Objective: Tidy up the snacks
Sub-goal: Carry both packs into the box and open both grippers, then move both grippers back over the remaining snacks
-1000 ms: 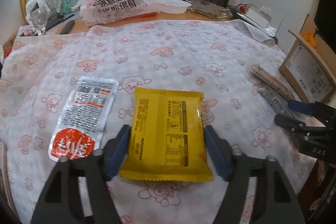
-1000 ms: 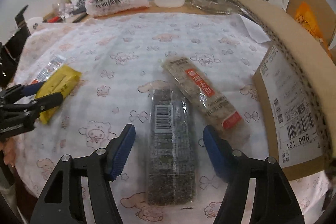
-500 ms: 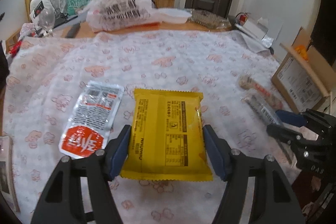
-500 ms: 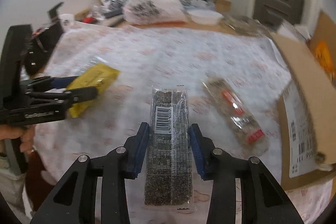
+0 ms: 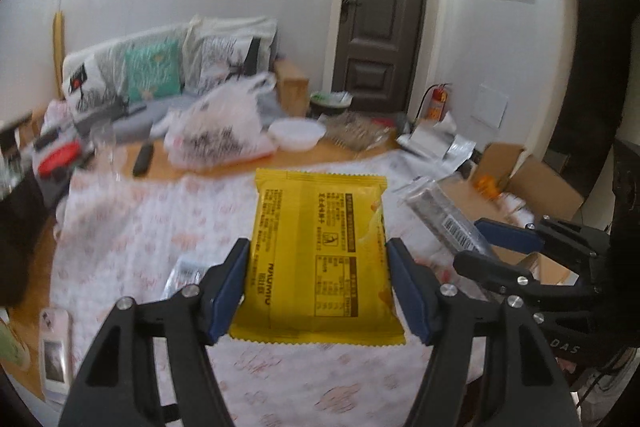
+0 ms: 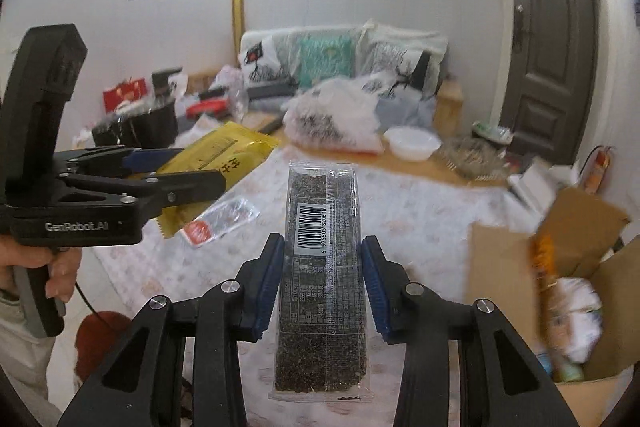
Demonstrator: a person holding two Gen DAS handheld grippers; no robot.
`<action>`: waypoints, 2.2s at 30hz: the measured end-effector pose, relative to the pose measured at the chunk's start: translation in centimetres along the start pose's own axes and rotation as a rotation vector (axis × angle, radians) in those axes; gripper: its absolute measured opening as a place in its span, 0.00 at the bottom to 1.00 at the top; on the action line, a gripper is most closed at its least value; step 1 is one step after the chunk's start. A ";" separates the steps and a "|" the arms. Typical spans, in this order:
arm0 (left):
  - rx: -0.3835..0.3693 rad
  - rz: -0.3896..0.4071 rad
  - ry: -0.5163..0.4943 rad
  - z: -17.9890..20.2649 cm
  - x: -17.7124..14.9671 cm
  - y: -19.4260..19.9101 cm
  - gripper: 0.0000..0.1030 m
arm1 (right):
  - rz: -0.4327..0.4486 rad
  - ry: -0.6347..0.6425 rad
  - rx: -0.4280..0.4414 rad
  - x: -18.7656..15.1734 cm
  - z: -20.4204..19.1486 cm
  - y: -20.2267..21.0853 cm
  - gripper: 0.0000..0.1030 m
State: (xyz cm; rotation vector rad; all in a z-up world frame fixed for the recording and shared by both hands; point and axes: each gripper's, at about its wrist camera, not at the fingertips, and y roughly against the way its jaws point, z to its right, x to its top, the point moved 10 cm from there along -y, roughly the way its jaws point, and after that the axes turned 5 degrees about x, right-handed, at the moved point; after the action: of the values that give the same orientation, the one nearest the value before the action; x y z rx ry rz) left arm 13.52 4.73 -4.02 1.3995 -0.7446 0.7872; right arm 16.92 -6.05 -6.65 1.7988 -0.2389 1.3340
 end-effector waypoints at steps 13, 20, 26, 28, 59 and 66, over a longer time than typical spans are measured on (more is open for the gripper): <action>-0.205 0.013 -0.173 19.3 5.0 -1.2 0.63 | 0.082 -0.179 -0.167 -3.1 14.7 8.6 0.34; -0.275 -0.067 -0.229 27.3 4.8 -5.5 0.63 | 0.056 -0.254 -0.230 -6.0 21.8 9.4 0.34; -0.286 -0.134 -0.240 30.6 4.3 -9.2 0.63 | 0.014 -0.258 -0.233 -7.2 25.0 8.0 0.34; -0.286 -0.150 -0.247 31.3 4.3 -10.2 0.63 | 0.007 -0.254 -0.231 -7.3 25.6 7.6 0.34; -0.277 -0.181 -0.258 30.7 4.6 -11.5 0.69 | -0.004 -0.214 -0.224 -7.3 23.3 8.4 0.59; -0.262 -0.135 -0.221 27.8 5.4 -8.7 0.69 | 0.013 -0.195 -0.223 -6.1 21.3 9.5 0.61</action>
State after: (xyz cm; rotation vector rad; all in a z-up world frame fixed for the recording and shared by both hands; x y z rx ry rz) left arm 24.05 -23.01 -3.24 1.2942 -0.8798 0.4162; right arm 23.45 -29.23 -8.16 1.7387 -0.4858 1.0940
